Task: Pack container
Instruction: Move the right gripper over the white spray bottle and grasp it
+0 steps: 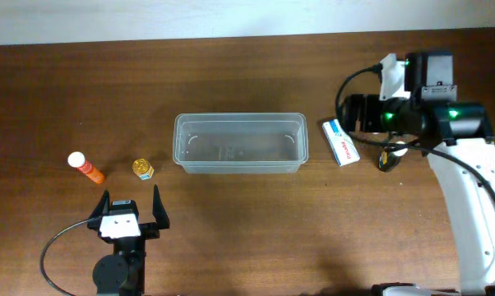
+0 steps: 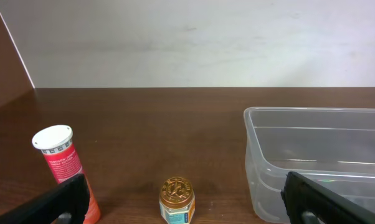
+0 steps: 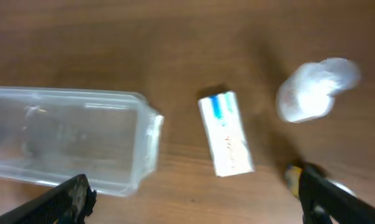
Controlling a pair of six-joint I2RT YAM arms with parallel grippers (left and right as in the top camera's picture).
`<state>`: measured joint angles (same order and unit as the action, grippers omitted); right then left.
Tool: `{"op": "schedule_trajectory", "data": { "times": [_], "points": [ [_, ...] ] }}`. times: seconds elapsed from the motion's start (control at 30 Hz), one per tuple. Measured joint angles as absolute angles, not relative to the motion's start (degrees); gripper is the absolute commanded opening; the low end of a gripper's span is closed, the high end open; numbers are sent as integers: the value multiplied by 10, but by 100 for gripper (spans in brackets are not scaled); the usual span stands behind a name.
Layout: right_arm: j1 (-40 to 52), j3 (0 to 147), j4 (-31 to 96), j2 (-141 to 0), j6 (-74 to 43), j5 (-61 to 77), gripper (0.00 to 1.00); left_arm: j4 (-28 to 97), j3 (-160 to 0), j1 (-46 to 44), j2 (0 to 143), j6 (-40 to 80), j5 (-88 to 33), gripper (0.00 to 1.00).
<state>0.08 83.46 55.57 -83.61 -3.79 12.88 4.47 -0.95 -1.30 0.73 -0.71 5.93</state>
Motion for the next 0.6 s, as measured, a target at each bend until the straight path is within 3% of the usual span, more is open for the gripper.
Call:
{"op": "schedule_trajectory", "data": {
  "times": [0.07,0.3,0.6],
  "points": [
    [-7,898,597,-843,-38,68,98,45,-10,-13,7,-7,59,99],
    [-83,1051,649,-926,-27,46,98,44,-10,-13,7,-7,59,99],
    [-109,1059,656,-1077,19,80,98,45,-10,-13,7,-7,59,99]
  ]
}}
